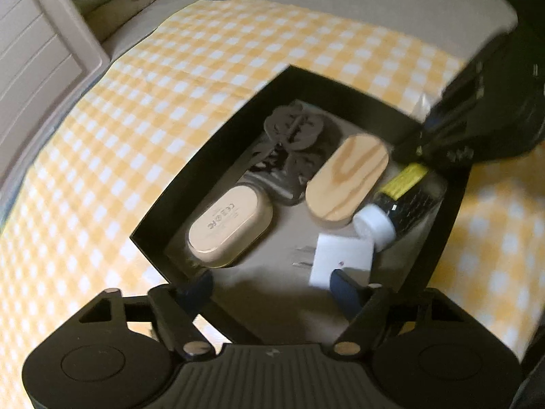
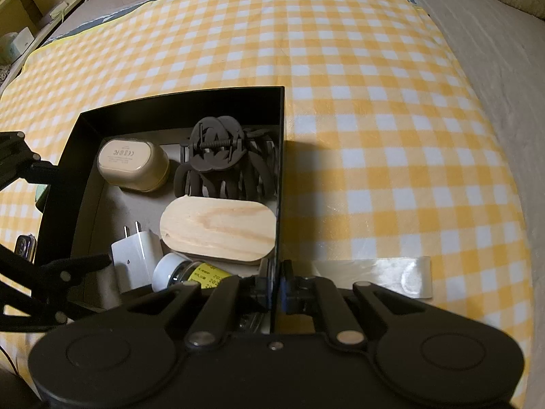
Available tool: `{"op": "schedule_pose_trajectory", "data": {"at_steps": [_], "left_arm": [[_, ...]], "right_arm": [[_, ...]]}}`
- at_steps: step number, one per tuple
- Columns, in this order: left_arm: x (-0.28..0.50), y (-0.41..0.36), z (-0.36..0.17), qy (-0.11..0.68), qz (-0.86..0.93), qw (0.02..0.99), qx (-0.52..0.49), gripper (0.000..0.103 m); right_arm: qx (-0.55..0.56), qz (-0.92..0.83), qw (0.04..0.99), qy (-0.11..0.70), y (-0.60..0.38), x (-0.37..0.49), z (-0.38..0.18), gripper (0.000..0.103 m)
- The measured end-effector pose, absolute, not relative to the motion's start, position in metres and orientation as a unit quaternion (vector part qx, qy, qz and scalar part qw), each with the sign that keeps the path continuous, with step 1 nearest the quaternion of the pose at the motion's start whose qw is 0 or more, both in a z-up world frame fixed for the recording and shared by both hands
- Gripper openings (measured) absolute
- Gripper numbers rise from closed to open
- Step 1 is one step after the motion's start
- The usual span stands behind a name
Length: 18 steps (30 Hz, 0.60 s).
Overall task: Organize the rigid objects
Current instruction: 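Carry the charger into the box and release it beside the vial, then move the left tool back to the mint-green tape measure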
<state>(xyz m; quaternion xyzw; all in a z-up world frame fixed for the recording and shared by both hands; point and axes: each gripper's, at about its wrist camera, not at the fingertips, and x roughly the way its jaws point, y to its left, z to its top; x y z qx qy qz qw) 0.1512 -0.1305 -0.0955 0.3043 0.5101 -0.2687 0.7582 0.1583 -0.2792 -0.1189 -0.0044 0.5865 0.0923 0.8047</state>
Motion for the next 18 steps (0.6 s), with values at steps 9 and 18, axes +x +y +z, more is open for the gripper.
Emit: {"op": "schedule_pose_trajectory", "data": {"at_steps": [9, 18], "left_arm": [[0.158, -0.133, -0.108, 0.518, -0.267, 0.737, 0.341, 0.062], [0.161, -0.134, -0.116, 0.523, -0.262, 0.741, 0.329, 0.062]], "right_arm": [[-0.005, 0.093, 0.805, 0.586, -0.278, 0.158, -0.119, 0.006], [-0.005, 0.094, 0.805, 0.586, -0.277, 0.158, -0.119, 0.006]]}}
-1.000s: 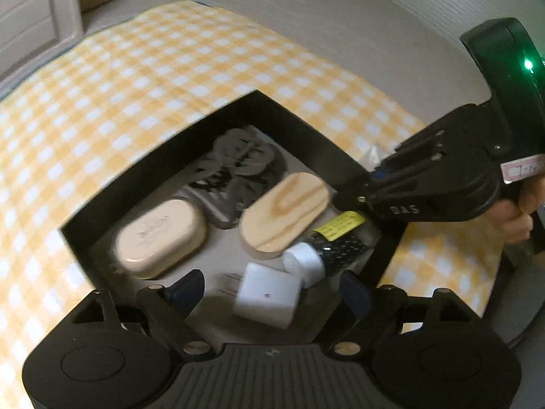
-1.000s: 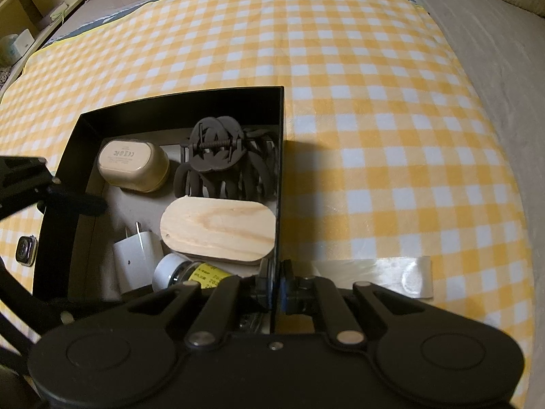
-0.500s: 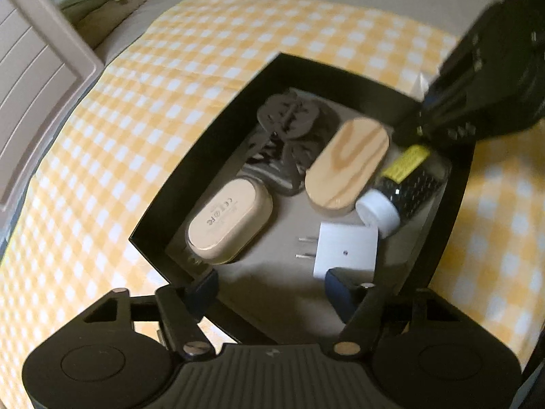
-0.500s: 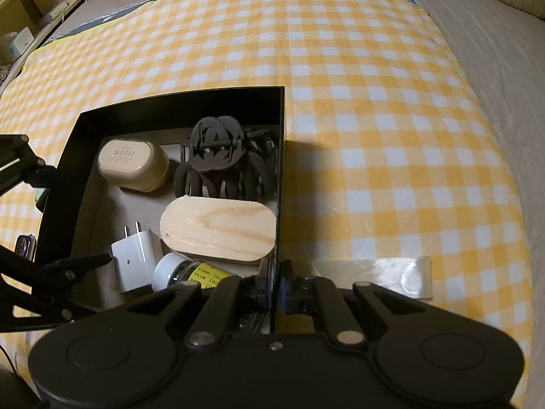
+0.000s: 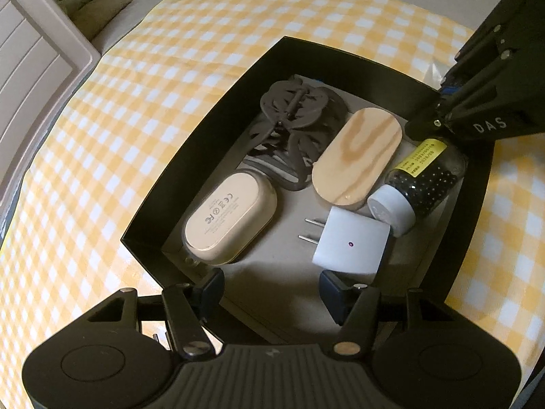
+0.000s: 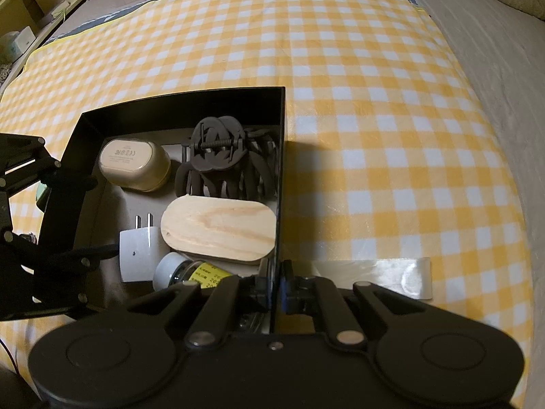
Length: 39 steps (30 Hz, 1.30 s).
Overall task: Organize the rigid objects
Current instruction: 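Move the left tool back to the mint-green tape measure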
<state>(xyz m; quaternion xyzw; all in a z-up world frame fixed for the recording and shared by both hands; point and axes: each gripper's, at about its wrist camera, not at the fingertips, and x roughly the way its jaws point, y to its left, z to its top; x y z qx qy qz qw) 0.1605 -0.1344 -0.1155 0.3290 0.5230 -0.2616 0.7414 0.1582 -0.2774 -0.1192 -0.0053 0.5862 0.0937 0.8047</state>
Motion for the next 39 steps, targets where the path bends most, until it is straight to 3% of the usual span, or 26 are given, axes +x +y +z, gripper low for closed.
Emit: {"op": "schedule_pose_trajectory", "data": {"at_steps": [8, 14, 21, 39], "left_arm": [[0.156, -0.121, -0.086, 0.525, -0.287, 0.764, 0.242, 0.065], [0.143, -0.111, -0.058, 0.515, -0.288, 0.790, 0.165, 0.086], [0.131, -0.092, -0.032, 0.494, -0.257, 0.825, 0.093, 0.100], [0.130, -0.005, -0.020, 0.482, -0.123, 0.866, -0.053, 0.103]], "right_arm": [[-0.005, 0.094, 0.805, 0.586, -0.275, 0.158, -0.119, 0.006], [-0.005, 0.094, 0.805, 0.586, -0.275, 0.158, -0.119, 0.006], [-0.006, 0.094, 0.805, 0.586, -0.275, 0.158, -0.119, 0.005], [-0.012, 0.096, 0.806, 0.583, -0.272, 0.160, -0.113, 0.005]]}}
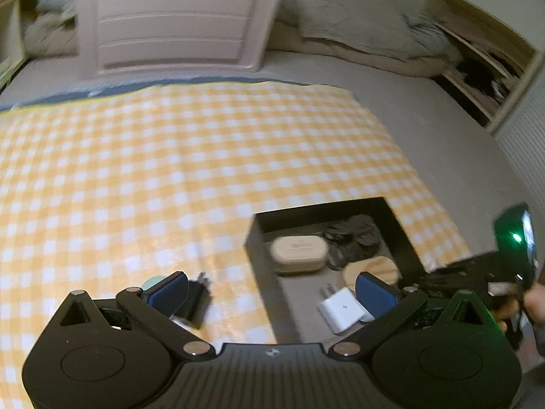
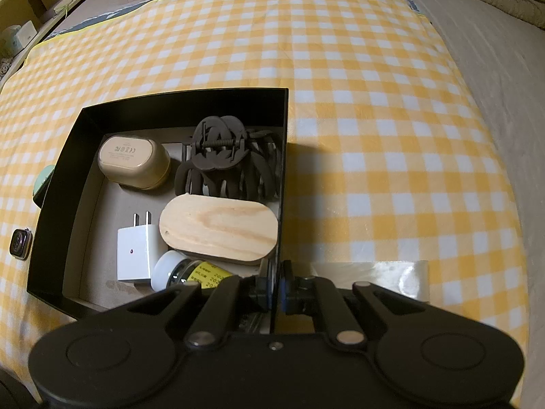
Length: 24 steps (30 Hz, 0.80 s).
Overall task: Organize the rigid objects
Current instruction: 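Move the left tool back to the mint-green tape measure, then close the left gripper on the tape measure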
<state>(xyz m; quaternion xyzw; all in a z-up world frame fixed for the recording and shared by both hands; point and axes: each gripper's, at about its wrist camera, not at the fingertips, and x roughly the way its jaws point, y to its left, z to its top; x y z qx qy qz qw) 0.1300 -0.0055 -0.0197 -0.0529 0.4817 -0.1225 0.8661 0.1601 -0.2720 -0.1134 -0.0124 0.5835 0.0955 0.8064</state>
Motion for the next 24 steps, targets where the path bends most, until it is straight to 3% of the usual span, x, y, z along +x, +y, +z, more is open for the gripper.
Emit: {"op": "schedule_pose_trajectory", "data": {"at_steps": [4, 8, 18, 24], "left_arm": [[0.140, 0.022, -0.038, 0.509, -0.082, 0.848, -0.123, 0.102], [0.150, 0.042, -0.059, 0.524, -0.041, 0.842, -0.126, 0.100], [0.160, 0.081, -0.101, 0.556, 0.019, 0.822, -0.119, 0.078], [0.167, 0.083, -0.119, 0.556, 0.031, 0.826, -0.091, 0.072]], "right_arm": [[-0.013, 0.096, 0.806, 0.583, -0.272, 0.160, -0.114, 0.005], [-0.013, 0.096, 0.807, 0.583, -0.271, 0.159, -0.114, 0.005], [-0.014, 0.096, 0.807, 0.583, -0.269, 0.159, -0.114, 0.005], [-0.013, 0.096, 0.807, 0.582, -0.269, 0.159, -0.114, 0.005]]}}
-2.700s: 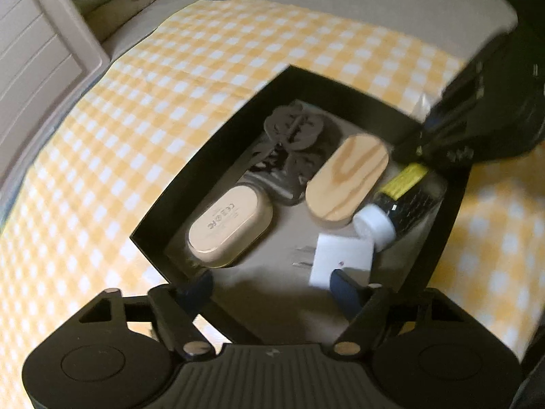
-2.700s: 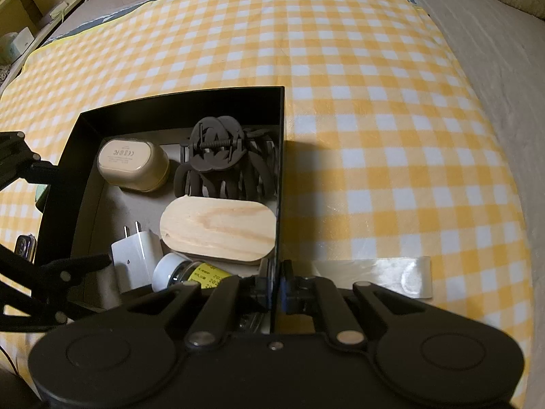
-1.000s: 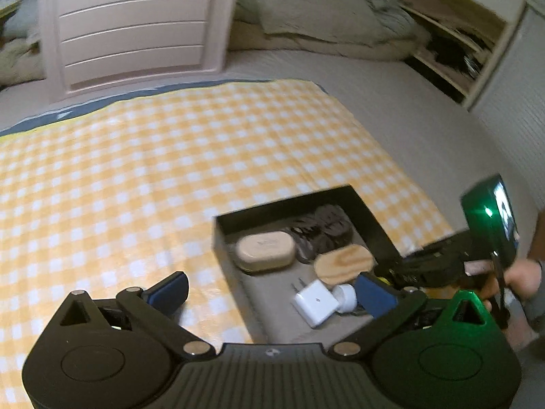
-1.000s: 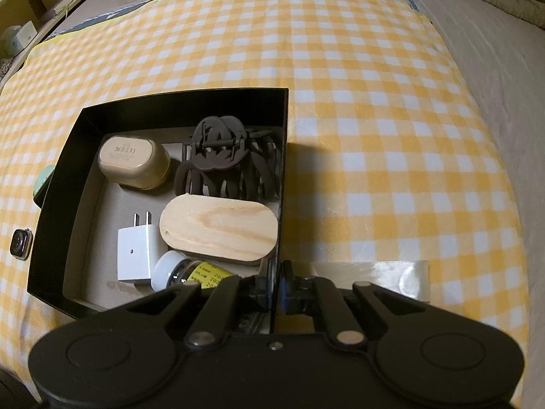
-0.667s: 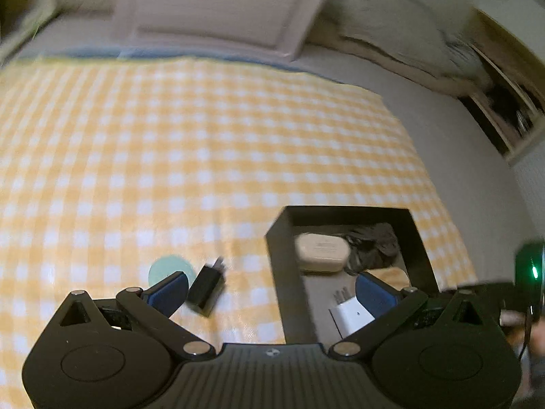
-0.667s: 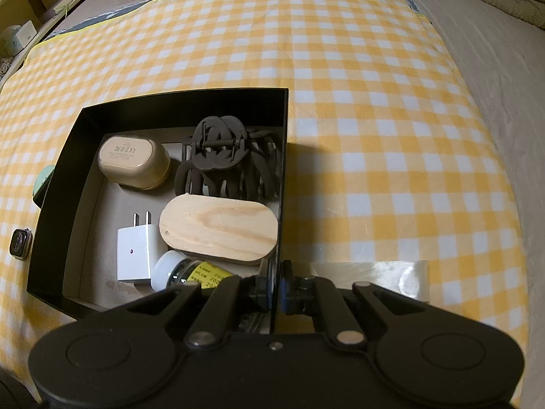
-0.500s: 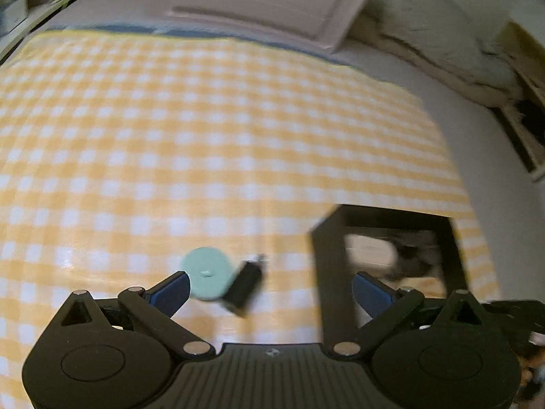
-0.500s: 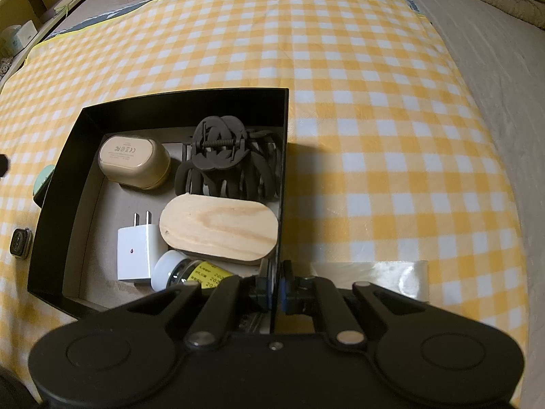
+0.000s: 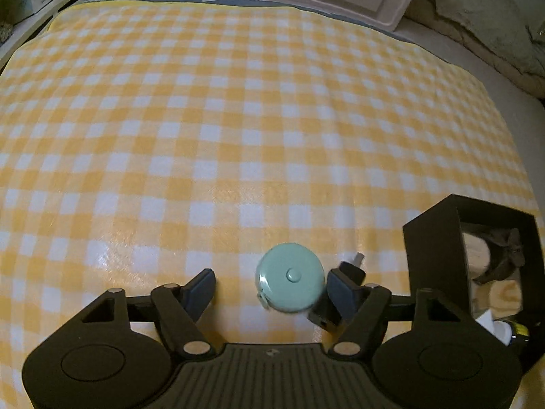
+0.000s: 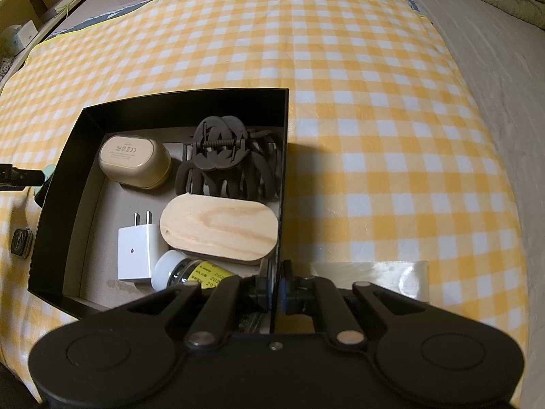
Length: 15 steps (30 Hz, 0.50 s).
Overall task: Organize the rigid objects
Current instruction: 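Close the left gripper on the tape measure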
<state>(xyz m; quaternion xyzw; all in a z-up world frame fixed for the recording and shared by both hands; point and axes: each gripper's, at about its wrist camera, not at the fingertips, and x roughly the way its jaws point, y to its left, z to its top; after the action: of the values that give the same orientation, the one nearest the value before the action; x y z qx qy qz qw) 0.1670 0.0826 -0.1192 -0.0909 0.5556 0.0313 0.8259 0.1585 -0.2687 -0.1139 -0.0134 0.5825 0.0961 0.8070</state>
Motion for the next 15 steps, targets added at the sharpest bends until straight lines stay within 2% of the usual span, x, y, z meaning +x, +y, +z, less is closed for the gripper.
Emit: {"op": "schedule_pose_trajectory", "data": {"at_steps": [4, 6, 11, 13, 14, 15], "left_arm": [[0.168, 0.067, -0.133, 0.569, 0.012, 0.819, -0.078, 0.069], [0.171, 0.056, -0.138, 0.575, 0.000, 0.815, -0.069, 0.063], [0.175, 0.042, -0.145, 0.575, 0.005, 0.817, -0.045, 0.060], [0.178, 0.039, -0.147, 0.572, 0.010, 0.819, -0.038, 0.056], [0.179, 0.038, -0.148, 0.571, 0.012, 0.820, -0.030, 0.051], [0.180, 0.036, -0.149, 0.570, 0.009, 0.821, -0.025, 0.051]], "right_arm": [[-0.012, 0.097, 0.807, 0.583, -0.269, 0.157, -0.114, 0.005], [-0.013, 0.097, 0.807, 0.583, -0.269, 0.158, -0.113, 0.005], [-0.013, 0.097, 0.807, 0.582, -0.269, 0.157, -0.114, 0.005], [-0.013, 0.097, 0.807, 0.582, -0.269, 0.158, -0.113, 0.005], [-0.013, 0.098, 0.807, 0.582, -0.269, 0.157, -0.113, 0.005], [-0.013, 0.097, 0.807, 0.582, -0.269, 0.156, -0.113, 0.005]]}}
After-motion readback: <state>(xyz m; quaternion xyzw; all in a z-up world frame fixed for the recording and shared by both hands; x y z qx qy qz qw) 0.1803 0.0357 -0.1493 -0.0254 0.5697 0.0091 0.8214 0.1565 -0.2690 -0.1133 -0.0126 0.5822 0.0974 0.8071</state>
